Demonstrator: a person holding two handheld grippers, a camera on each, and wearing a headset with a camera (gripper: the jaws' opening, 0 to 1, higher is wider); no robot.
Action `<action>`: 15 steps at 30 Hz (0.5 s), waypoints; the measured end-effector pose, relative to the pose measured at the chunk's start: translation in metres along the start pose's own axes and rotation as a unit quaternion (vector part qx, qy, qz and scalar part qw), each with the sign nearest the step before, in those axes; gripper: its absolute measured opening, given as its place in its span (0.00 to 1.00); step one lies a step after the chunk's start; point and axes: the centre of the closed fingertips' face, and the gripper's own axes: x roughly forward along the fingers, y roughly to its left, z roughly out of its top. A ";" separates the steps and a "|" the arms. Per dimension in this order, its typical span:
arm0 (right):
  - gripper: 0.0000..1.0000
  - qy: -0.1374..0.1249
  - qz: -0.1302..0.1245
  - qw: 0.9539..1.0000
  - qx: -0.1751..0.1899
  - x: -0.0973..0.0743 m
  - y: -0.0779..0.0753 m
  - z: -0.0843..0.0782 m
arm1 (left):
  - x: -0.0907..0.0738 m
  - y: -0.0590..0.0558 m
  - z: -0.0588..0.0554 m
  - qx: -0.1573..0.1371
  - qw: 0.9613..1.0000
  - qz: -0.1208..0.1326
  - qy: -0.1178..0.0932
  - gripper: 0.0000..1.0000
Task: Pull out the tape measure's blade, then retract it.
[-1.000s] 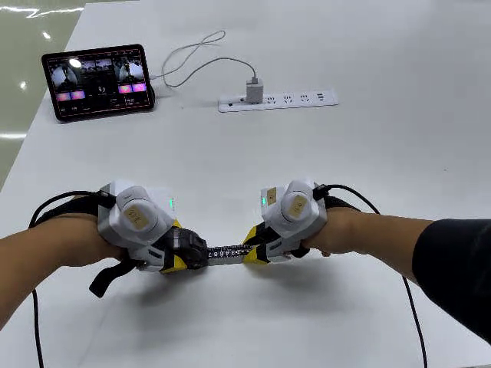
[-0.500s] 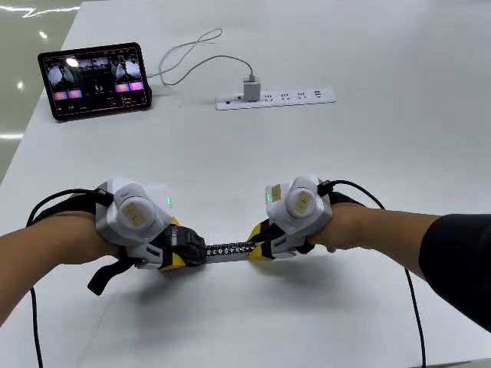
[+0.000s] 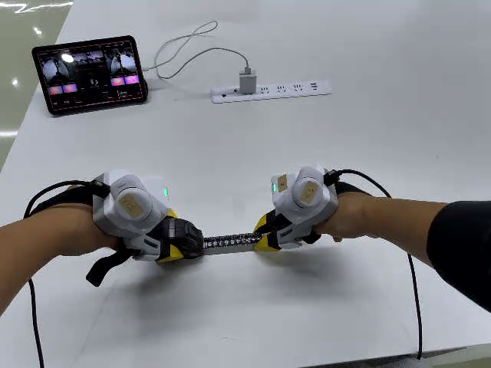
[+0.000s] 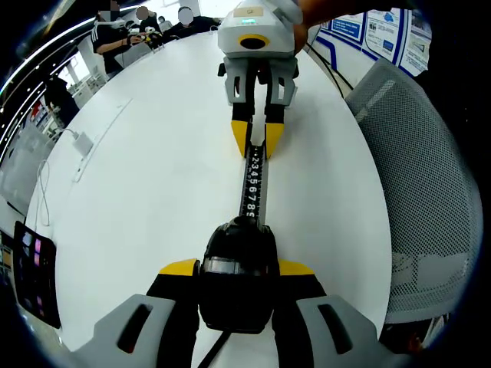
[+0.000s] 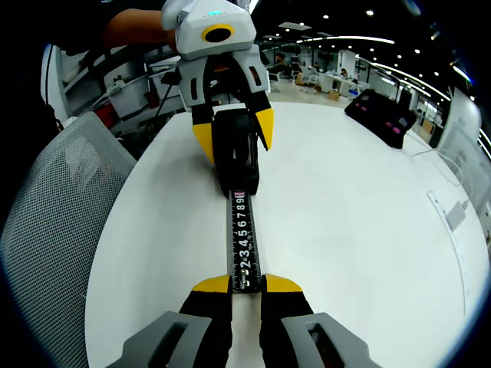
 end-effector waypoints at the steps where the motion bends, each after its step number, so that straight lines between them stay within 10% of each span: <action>1: 0.09 0.000 0.000 1.000 0.000 -0.001 0.000 -0.001 | 0.000 0.000 0.000 0.000 1.000 0.000 0.000 0.31; 15: 0.09 0.008 0.000 1.000 0.004 -0.014 -0.004 -0.013 | -0.001 -0.001 0.002 -0.002 1.000 0.000 0.000 0.31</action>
